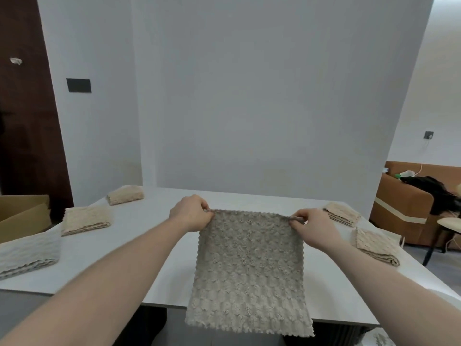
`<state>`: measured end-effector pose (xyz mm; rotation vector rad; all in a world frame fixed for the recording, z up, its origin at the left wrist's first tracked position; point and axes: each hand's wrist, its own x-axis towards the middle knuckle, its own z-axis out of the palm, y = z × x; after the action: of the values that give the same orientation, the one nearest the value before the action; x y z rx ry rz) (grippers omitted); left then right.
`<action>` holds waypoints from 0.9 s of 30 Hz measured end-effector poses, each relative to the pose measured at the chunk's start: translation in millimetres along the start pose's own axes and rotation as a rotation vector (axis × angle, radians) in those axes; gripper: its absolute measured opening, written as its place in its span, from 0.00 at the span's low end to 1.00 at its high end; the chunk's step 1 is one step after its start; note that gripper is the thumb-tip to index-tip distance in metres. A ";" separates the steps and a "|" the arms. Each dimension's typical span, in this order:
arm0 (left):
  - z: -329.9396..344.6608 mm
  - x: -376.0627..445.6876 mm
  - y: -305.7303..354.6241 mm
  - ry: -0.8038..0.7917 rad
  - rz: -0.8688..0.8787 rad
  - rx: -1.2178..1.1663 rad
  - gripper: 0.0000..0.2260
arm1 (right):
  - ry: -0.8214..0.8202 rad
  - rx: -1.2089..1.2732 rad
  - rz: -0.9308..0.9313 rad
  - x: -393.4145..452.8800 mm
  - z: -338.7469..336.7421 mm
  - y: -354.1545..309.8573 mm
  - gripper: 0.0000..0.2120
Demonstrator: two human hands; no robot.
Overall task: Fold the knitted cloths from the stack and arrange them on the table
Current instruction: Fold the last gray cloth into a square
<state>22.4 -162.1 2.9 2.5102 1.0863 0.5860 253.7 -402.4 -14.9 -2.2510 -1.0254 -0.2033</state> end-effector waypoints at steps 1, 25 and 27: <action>2.6 4.3 1.6 -0.010 -0.028 -0.029 0.08 | -0.003 0.001 0.008 4.5 3.7 1.6 0.07; 52.4 -10.4 -33.5 -0.173 -0.186 -0.651 0.07 | -0.132 -0.027 -0.055 -17.0 32.4 31.8 0.14; 59.7 -23.4 -42.1 -0.192 -0.196 -0.612 0.07 | -0.170 -0.066 -0.074 -28.4 35.8 36.3 0.14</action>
<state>11.9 -160.9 -73.1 1.8662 0.8973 0.5113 256.3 -415.6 -71.7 -2.3229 -1.2083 -0.0791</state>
